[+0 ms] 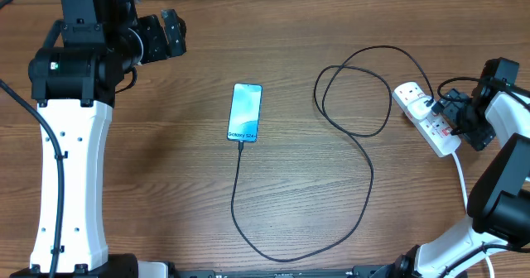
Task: Plug charger to phone and switch on socket
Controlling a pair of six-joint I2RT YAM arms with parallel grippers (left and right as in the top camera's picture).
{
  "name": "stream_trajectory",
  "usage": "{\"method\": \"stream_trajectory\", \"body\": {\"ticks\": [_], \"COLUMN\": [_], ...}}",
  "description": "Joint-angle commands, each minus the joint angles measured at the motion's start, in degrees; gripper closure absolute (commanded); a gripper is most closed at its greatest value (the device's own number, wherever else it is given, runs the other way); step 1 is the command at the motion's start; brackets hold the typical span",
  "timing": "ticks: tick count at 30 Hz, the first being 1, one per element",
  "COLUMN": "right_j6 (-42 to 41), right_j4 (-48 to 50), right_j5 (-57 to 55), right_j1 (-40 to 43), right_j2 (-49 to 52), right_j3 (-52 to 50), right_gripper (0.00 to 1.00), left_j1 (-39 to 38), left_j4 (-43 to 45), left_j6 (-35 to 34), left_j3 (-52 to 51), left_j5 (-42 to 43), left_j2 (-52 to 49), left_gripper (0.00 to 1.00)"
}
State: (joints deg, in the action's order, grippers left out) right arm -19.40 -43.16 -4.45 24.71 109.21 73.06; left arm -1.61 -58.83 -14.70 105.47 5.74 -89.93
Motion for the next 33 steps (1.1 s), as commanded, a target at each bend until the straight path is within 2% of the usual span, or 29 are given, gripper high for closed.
{"method": "stream_trajectory", "body": {"ticks": [1, 33], "right_j6": [1.3, 3.4], "right_j4": [-0.2, -2.1], "right_j5": [0.7, 4.6], "right_j1": [-0.3, -0.3], "right_j2": [-1.7, 1.1], "right_j3": [-0.4, -1.1], "right_gripper": [0.00, 0.00], "left_j1": [0.2, 0.2], "left_j4": [-0.1, -0.1], "left_j6": [-0.5, -0.5], "left_j3": [0.0, 0.0], "left_j5": [-0.4, -0.4], "left_j2": [-0.4, -0.4], "left_gripper": [0.00, 0.00]}}
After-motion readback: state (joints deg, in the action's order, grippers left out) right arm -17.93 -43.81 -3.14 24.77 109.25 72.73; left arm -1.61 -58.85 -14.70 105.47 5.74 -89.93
